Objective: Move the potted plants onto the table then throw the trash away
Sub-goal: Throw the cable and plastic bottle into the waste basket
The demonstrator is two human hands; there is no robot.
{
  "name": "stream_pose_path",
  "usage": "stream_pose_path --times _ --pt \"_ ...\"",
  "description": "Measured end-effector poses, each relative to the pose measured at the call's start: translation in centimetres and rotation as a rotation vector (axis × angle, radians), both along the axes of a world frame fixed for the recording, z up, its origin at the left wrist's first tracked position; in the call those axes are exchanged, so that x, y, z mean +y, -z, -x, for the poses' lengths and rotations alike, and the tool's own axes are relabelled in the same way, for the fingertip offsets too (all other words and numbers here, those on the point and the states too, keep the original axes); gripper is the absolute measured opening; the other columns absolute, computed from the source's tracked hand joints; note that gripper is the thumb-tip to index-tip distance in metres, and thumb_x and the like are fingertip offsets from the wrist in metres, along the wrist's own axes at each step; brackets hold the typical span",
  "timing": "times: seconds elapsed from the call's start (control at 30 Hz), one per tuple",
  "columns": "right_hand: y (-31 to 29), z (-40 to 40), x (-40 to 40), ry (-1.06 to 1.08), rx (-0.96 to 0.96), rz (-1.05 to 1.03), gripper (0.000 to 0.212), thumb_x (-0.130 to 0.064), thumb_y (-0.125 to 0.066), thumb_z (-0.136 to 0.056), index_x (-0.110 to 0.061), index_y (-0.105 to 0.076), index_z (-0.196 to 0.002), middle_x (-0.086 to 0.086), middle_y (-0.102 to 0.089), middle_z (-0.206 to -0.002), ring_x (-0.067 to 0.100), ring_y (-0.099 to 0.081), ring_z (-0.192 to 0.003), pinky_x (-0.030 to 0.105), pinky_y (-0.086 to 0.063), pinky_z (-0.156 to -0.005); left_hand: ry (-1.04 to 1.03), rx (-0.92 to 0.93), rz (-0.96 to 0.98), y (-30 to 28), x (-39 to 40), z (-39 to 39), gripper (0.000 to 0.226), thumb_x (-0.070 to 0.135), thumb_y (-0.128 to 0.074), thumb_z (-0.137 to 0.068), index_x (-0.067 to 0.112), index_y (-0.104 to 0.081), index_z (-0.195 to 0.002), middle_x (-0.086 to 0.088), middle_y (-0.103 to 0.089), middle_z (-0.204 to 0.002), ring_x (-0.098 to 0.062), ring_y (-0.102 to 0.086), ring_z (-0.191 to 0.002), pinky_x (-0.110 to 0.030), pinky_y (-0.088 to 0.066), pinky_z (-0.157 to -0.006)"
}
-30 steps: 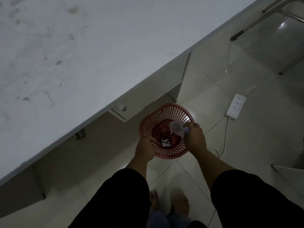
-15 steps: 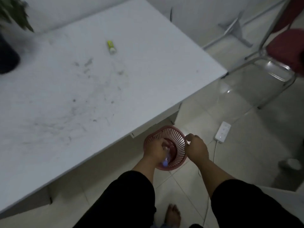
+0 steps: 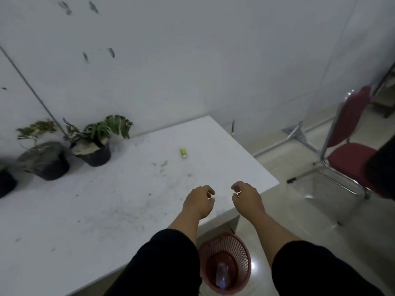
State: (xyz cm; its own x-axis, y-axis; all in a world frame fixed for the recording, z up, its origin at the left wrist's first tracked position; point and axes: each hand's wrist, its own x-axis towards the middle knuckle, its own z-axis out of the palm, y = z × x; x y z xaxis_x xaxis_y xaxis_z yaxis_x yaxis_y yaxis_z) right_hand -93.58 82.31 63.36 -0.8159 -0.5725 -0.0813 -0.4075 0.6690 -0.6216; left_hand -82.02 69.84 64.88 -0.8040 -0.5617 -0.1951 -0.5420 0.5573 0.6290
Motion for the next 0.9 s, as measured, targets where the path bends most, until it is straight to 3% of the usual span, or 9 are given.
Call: stream_pose_path --times 0.2,0.4,0.67,0.9 --pt "-2.5 0.9 -7.4 -0.089 0.038 0.030 0.025 -0.015 -0.052 -0.088 -0.020 -0.058 -0.112 -0.001 -0.062 -0.113 0.018 -0.059 -0.101 0.030 -0.047 -0.085 -0.105 0.021 0.086 -2.3 -7.6 0.0 0.030 0.026 -0.053 -0.092 0.022 -0.056 -0.121 -0.001 -0.055 -0.126 -0.019 -0.055 -0.114 -0.032 -0.047 -0.093" --pt "-1.7 3.2 -17.1 -0.127 0.061 -0.017 0.028 -0.015 -0.052 -0.087 -0.021 -0.057 -0.113 0.001 -0.062 -0.113 0.020 -0.058 -0.103 0.031 -0.044 -0.084 -0.164 -0.019 0.165 -1.7 -16.3 2.5 0.031 0.029 -0.052 -0.092 0.024 -0.053 -0.123 0.000 -0.047 -0.130 -0.021 -0.052 -0.117 -0.032 -0.043 -0.085" --pt "2.1 6.5 -30.0 -0.149 0.115 -0.137 0.031 -0.012 -0.050 -0.084 -0.019 -0.055 -0.113 0.005 -0.056 -0.111 0.027 -0.056 -0.100 0.034 -0.048 -0.077 -0.151 -0.066 0.152 1.8 -26.3 6.8 0.032 0.029 -0.053 -0.092 0.024 -0.053 -0.123 -0.001 -0.049 -0.128 -0.021 -0.053 -0.115 -0.032 -0.045 -0.085" --pt "6.6 7.4 -34.1 -0.050 0.051 -0.160 0.027 -0.016 -0.055 -0.085 -0.013 -0.051 -0.112 0.010 -0.053 -0.108 0.030 -0.053 -0.099 0.032 -0.041 -0.069 -0.124 -0.104 0.120 6.4 -29.5 7.7 0.035 0.027 -0.051 -0.092 0.024 -0.050 -0.127 0.000 -0.048 -0.132 -0.020 -0.052 -0.118 -0.035 -0.048 -0.089"
